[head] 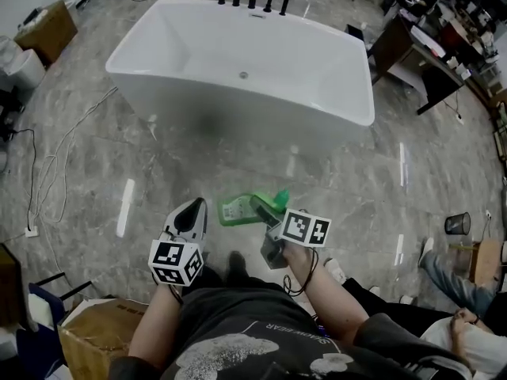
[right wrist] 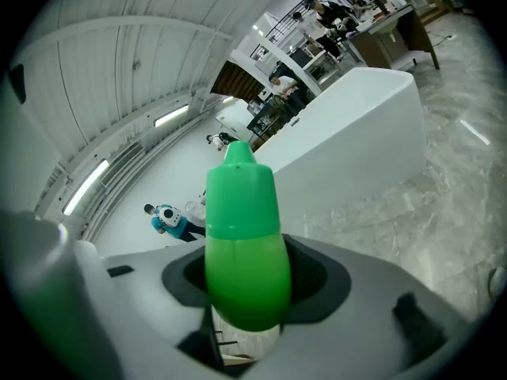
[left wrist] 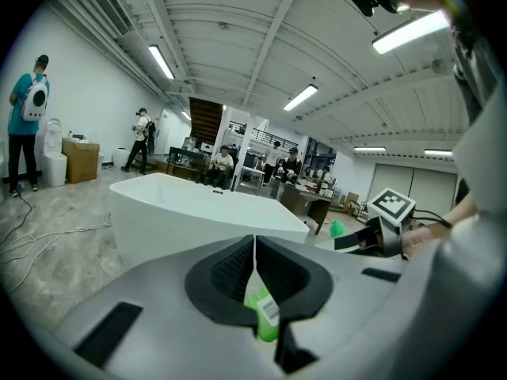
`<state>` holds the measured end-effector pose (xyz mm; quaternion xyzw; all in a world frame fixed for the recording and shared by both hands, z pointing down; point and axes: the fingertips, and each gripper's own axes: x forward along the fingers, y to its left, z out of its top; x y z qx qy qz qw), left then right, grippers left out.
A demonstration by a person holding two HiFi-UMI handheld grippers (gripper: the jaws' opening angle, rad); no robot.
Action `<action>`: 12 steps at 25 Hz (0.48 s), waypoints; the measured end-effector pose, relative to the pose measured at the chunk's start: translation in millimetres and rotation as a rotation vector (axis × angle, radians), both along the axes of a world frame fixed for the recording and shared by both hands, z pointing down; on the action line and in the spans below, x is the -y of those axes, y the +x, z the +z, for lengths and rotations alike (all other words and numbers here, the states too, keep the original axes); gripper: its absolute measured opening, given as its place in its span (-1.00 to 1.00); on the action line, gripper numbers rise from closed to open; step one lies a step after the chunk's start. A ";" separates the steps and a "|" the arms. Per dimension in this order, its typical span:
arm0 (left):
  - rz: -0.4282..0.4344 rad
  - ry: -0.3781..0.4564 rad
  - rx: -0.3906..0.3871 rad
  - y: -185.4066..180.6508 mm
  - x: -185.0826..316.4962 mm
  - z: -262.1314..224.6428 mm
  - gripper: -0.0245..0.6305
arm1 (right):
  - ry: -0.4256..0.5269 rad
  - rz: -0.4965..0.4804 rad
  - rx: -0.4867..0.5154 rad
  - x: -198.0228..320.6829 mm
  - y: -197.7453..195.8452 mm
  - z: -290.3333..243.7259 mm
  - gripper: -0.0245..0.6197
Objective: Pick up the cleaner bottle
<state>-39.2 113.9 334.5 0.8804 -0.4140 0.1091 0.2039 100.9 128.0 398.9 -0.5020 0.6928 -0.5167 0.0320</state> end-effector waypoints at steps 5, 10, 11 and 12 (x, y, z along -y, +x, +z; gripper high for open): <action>0.003 0.001 0.010 3.1 -15.5 3.3 -0.86 | -0.021 -0.006 0.006 -23.4 -1.9 9.6 -0.32; -0.007 0.004 -0.006 5.4 -18.4 0.4 -0.86 | -0.028 -0.006 -0.012 -30.4 0.0 11.7 -0.32; -0.006 0.004 -0.007 5.4 -20.0 0.4 -0.86 | -0.029 -0.003 -0.013 -32.1 0.2 11.8 -0.32; -0.004 0.004 -0.008 5.4 -21.5 0.2 -0.86 | -0.029 -0.001 -0.014 -33.5 0.3 11.5 -0.32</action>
